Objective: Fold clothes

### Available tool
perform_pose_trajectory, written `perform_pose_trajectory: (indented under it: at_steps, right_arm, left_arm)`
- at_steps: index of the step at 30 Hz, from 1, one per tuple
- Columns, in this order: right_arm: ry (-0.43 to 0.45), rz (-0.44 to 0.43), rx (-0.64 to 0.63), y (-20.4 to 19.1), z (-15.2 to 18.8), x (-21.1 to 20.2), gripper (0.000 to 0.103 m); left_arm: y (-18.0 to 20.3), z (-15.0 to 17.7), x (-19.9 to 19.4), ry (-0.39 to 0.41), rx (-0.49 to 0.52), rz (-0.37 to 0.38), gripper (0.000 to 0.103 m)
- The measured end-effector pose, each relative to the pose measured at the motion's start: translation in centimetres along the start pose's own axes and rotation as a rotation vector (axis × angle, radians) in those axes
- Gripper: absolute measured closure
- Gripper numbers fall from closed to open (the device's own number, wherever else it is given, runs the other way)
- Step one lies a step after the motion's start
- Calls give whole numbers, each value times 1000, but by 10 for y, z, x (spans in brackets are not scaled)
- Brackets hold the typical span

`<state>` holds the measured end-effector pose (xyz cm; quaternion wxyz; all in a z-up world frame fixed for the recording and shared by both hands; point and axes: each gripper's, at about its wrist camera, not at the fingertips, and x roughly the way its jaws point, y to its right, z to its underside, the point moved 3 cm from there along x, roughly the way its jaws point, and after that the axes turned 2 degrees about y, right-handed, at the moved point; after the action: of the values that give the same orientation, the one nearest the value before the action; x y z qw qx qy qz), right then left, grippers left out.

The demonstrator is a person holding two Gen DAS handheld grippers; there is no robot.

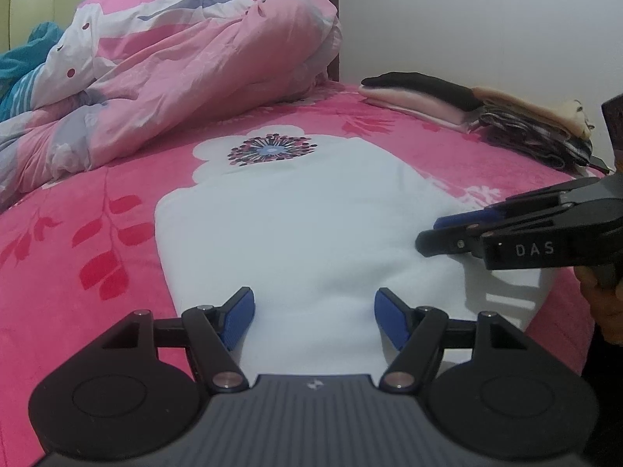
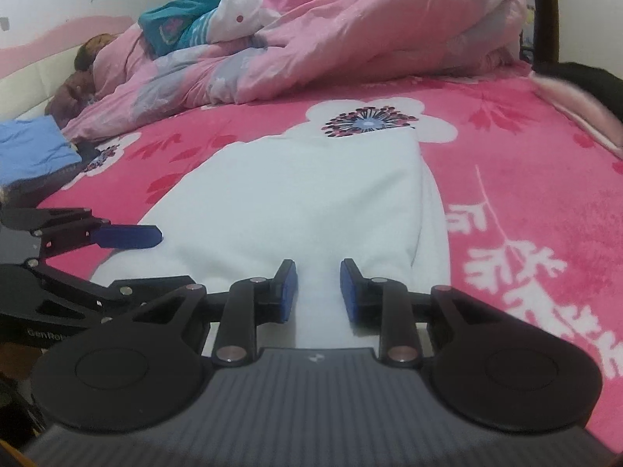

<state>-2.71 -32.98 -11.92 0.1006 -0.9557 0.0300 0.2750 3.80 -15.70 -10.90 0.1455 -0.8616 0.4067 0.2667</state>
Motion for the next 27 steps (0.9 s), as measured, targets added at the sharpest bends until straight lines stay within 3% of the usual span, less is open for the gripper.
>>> perform_pose_trajectory:
  at_steps: [18,23,27]
  right_arm:
    - [-6,-30,16,5,1,0,79]
    - [-14,-41,39,7,0,0,78]
    - [-24,-48,49,8,-1,1,78]
  left_arm:
    - [1,-24,-8,5,18,-54,33]
    - [-4,-19,13,-64,2,-68,32]
    - [-9,-15,12,-54,-32,-50,32]
